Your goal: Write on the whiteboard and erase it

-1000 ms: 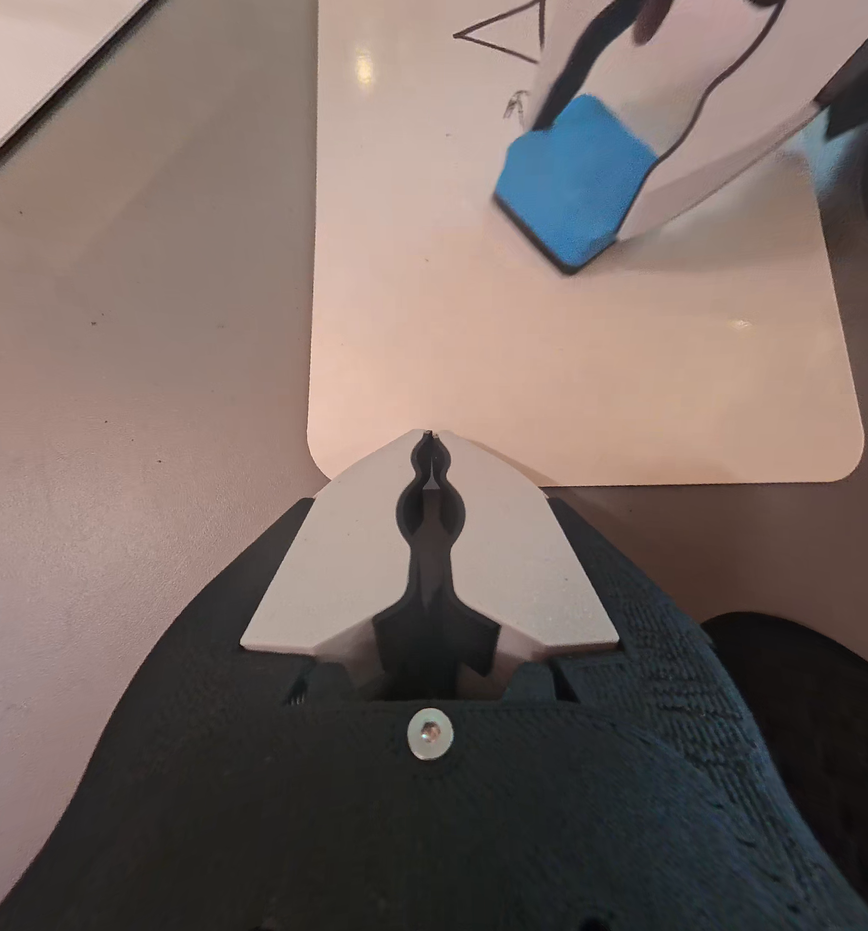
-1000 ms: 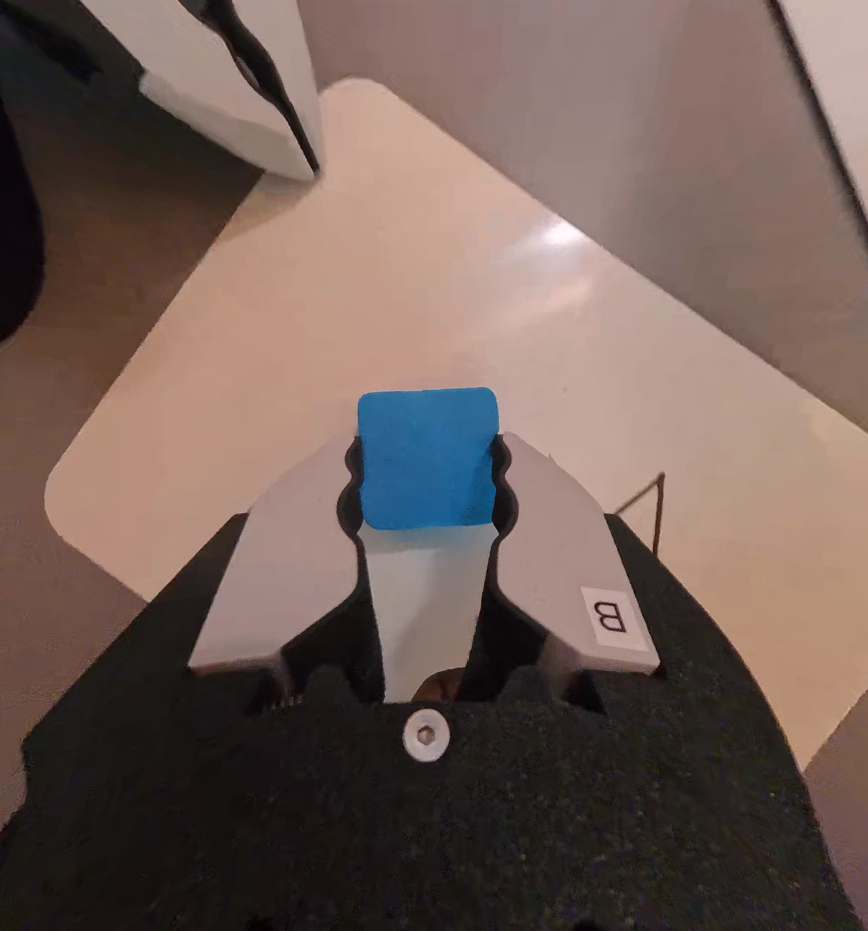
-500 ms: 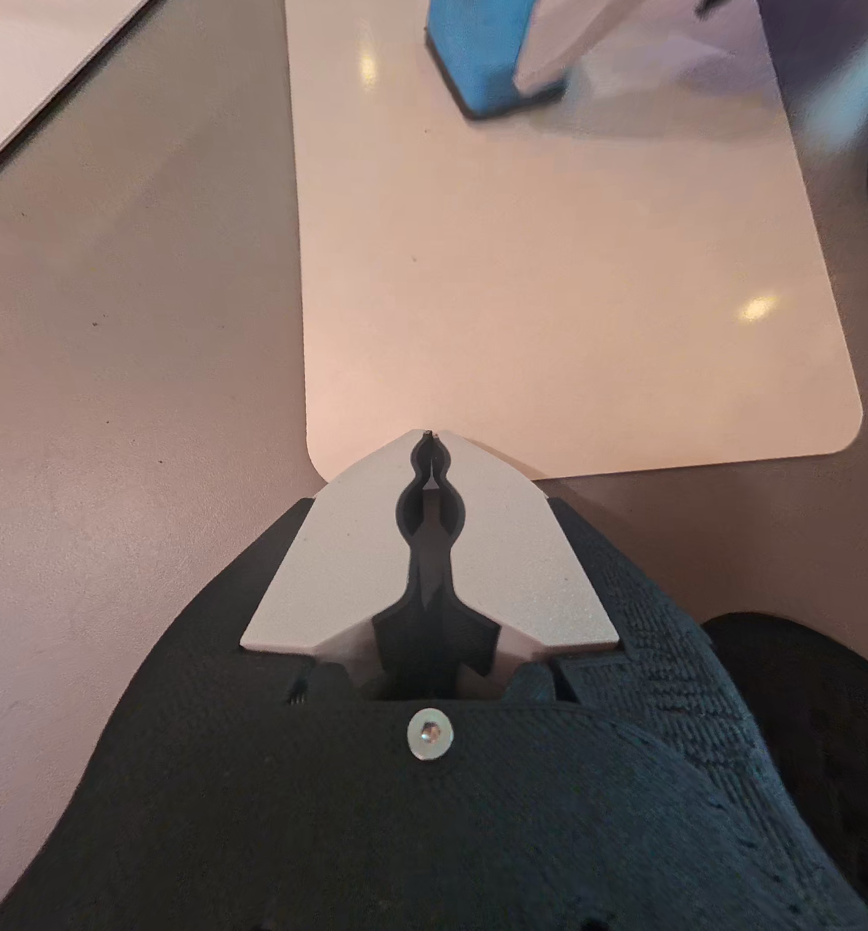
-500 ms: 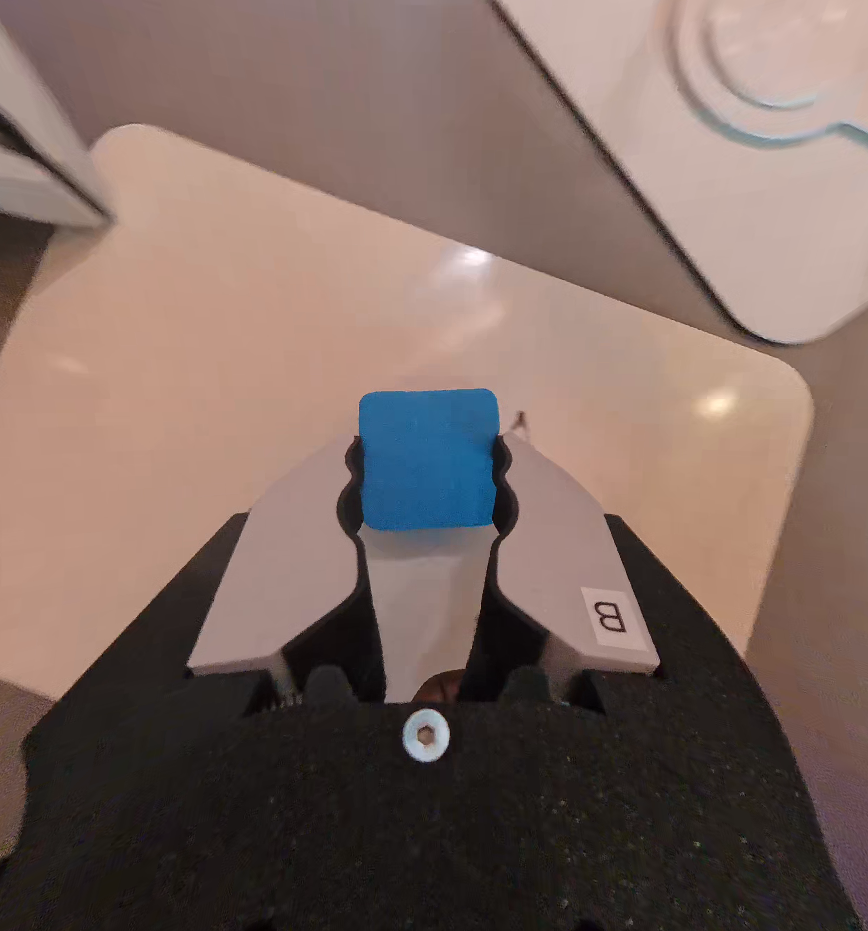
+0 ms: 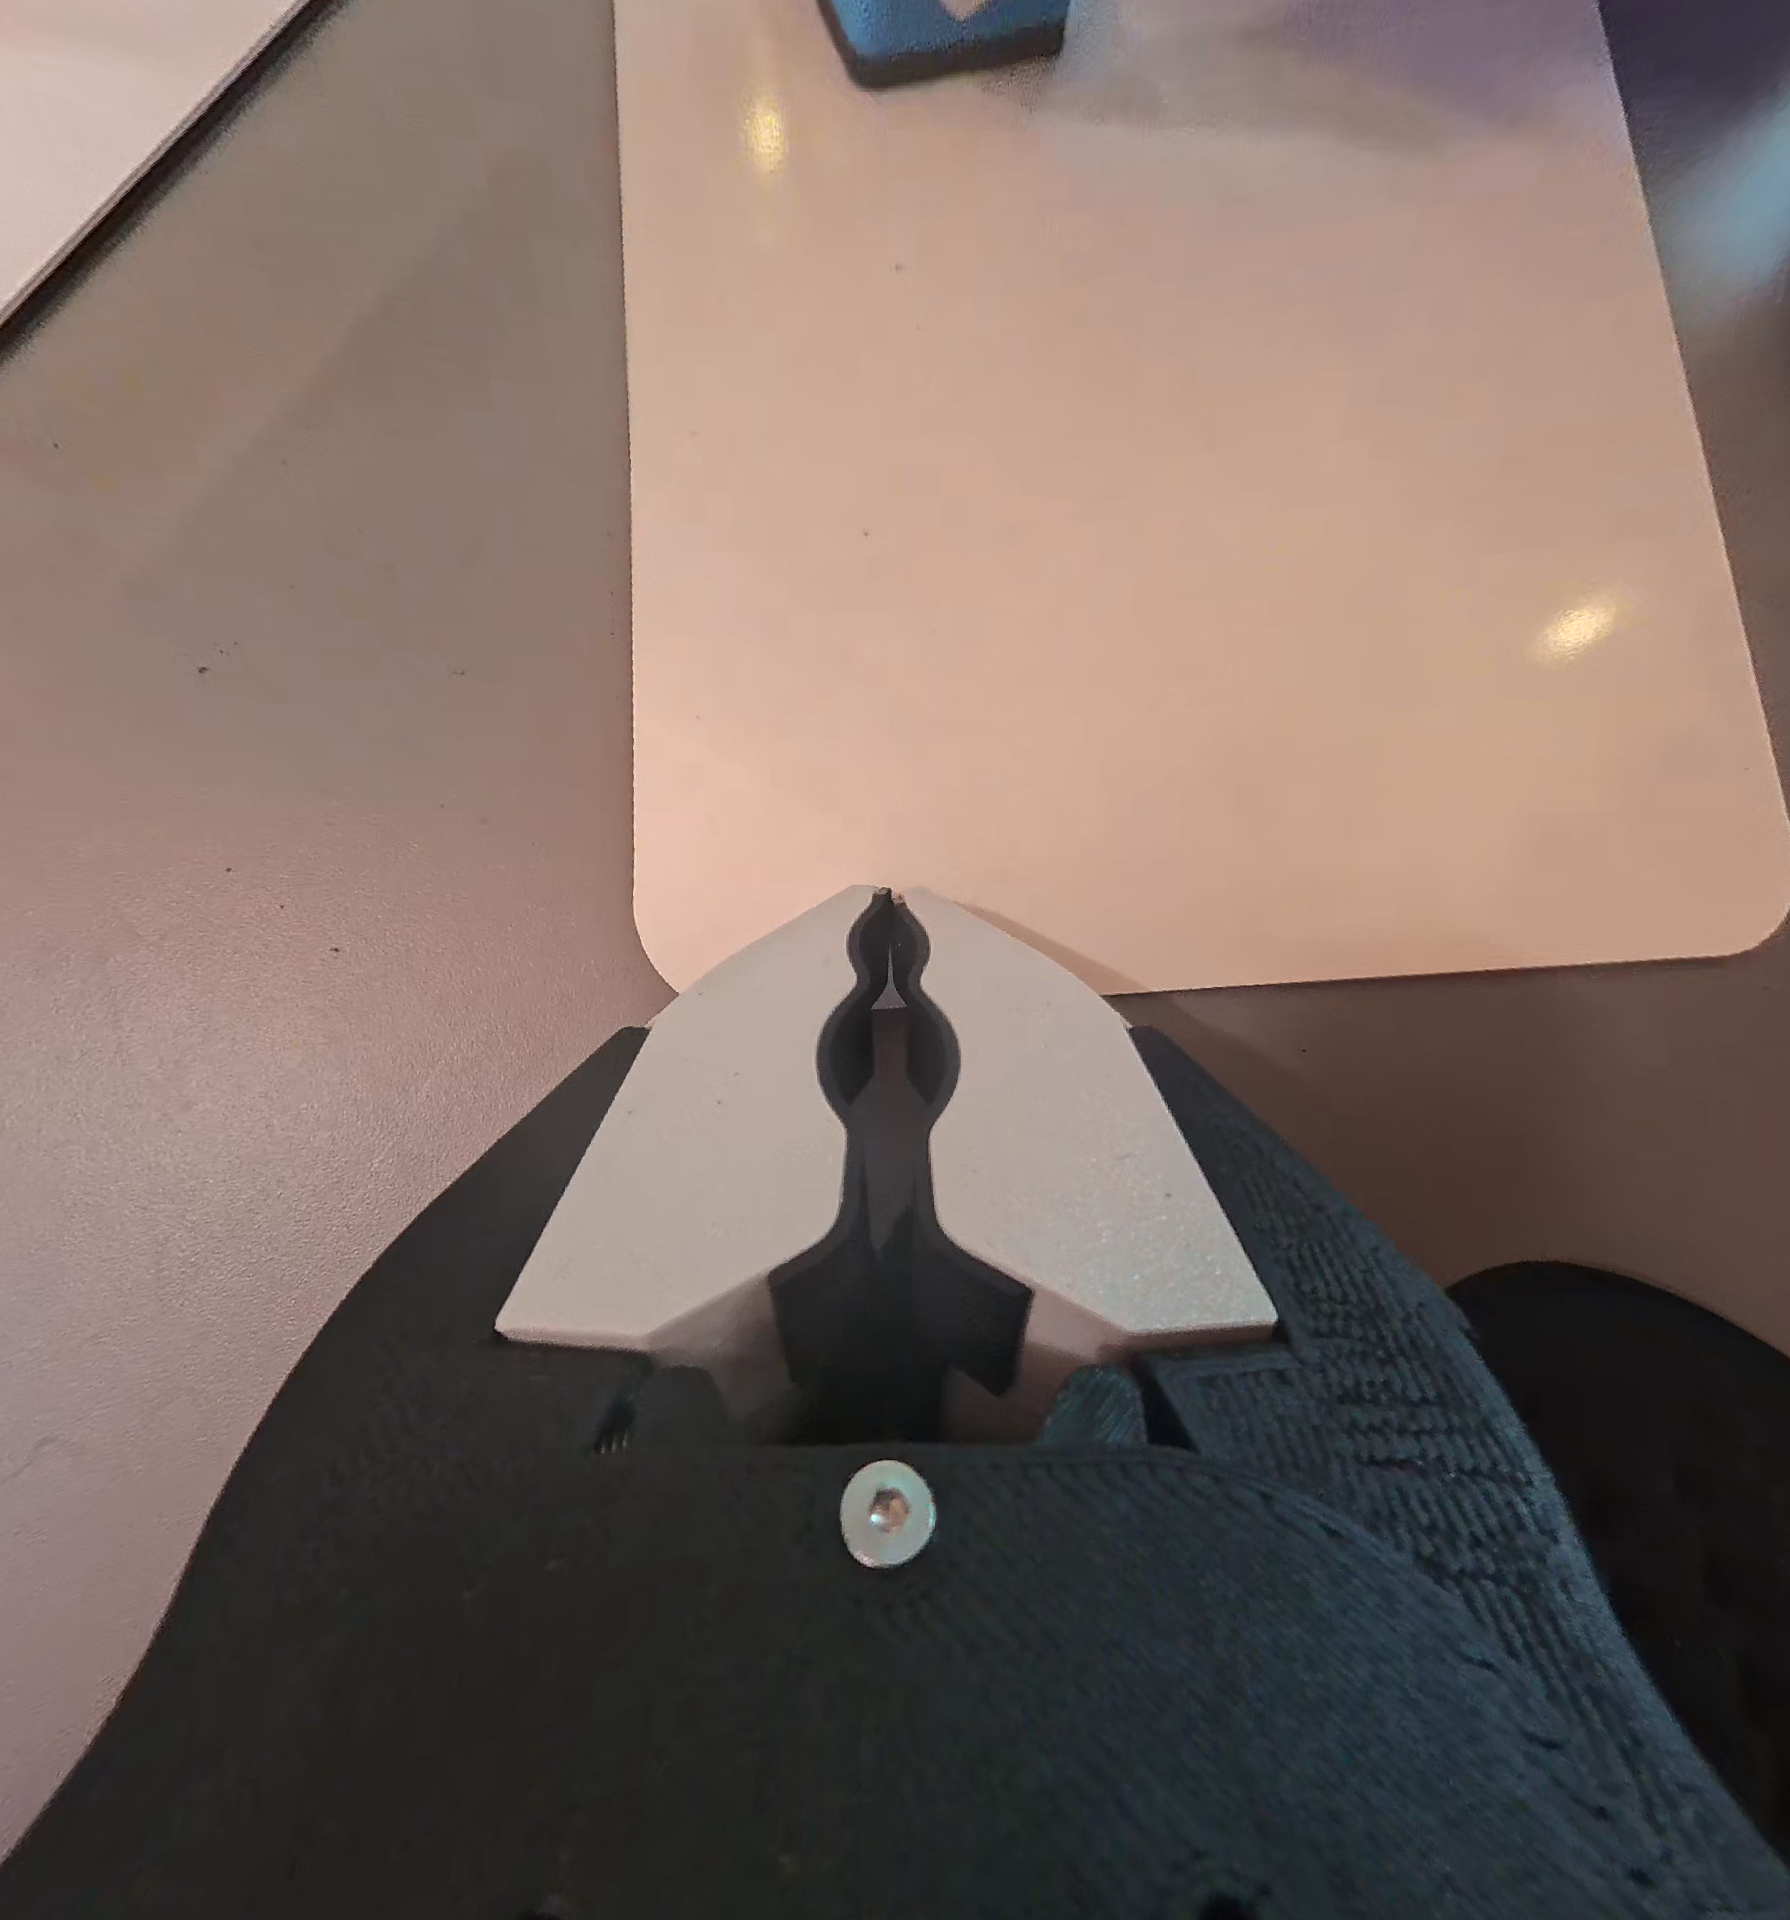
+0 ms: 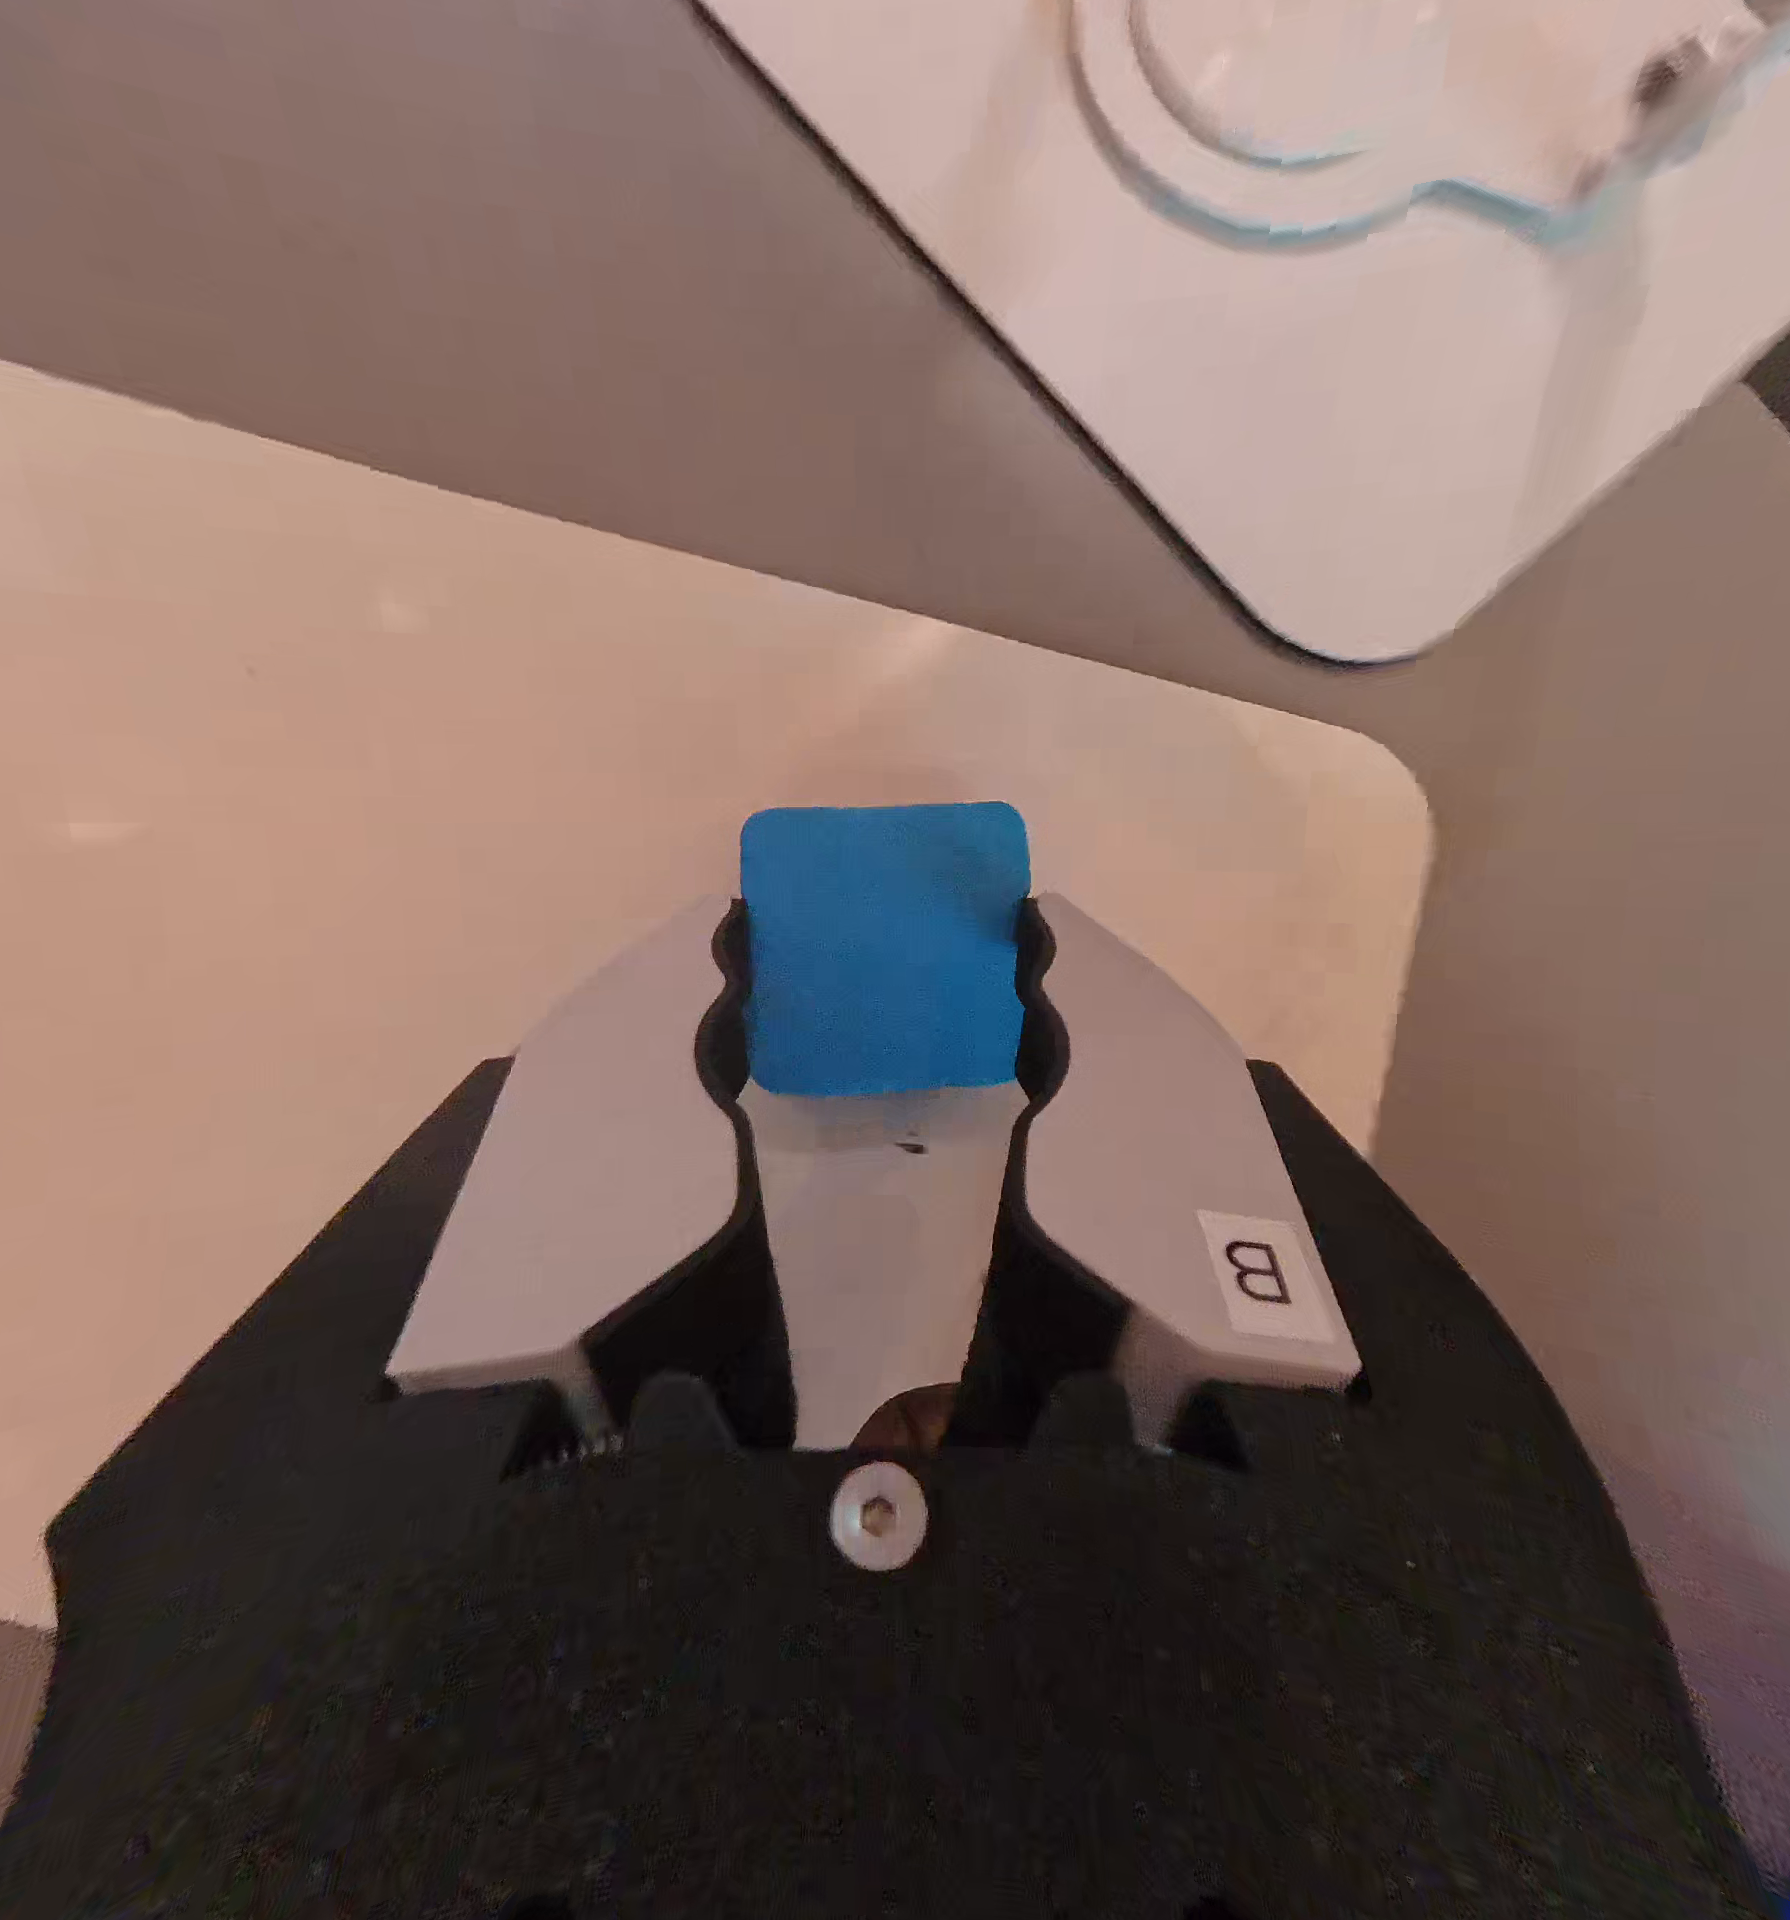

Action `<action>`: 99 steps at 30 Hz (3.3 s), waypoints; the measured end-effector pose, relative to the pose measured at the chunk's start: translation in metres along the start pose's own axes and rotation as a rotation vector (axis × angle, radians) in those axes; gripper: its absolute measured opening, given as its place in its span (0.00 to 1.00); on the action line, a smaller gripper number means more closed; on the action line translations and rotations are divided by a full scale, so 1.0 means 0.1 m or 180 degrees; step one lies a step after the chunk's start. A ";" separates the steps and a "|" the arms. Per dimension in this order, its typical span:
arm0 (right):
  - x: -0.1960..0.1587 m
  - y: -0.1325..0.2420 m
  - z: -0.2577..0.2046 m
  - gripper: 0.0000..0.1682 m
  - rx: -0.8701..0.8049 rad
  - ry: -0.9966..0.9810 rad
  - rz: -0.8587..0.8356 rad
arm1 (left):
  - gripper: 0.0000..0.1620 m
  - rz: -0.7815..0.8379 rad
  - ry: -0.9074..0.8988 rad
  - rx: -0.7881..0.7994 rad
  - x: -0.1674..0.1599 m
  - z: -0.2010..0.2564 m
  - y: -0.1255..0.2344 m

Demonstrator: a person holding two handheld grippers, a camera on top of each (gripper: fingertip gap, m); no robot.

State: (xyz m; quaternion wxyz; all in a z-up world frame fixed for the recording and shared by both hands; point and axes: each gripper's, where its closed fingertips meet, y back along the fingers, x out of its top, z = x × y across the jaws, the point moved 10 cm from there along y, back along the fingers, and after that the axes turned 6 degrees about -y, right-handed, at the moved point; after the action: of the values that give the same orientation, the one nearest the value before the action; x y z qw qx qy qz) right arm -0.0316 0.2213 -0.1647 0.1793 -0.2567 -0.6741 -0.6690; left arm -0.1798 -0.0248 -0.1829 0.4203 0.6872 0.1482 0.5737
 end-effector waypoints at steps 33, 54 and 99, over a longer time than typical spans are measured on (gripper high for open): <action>-0.02 -0.09 -1.00 0.30 0.0693 0.0589 0.0214 | 0.01 -0.0018 -0.0026 0.0003 0.00 0.02 0.00; -0.76 2.09 0.47 0.29 -0.1668 -0.0998 0.1123 | 0.01 -0.0080 -0.0099 0.0007 -0.01 0.06 0.03; -1.96 1.75 -0.12 0.54 -0.1881 -0.0909 0.1487 | 0.82 0.0280 0.1379 0.3273 -1.00 0.84 1.50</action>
State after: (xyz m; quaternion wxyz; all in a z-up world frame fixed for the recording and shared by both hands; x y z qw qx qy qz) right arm 0.2270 0.1837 -0.1369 0.1496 -0.5339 -0.3944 -0.7329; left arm -0.1749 -0.2179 -0.1366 -0.0333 0.6757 0.4632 0.5726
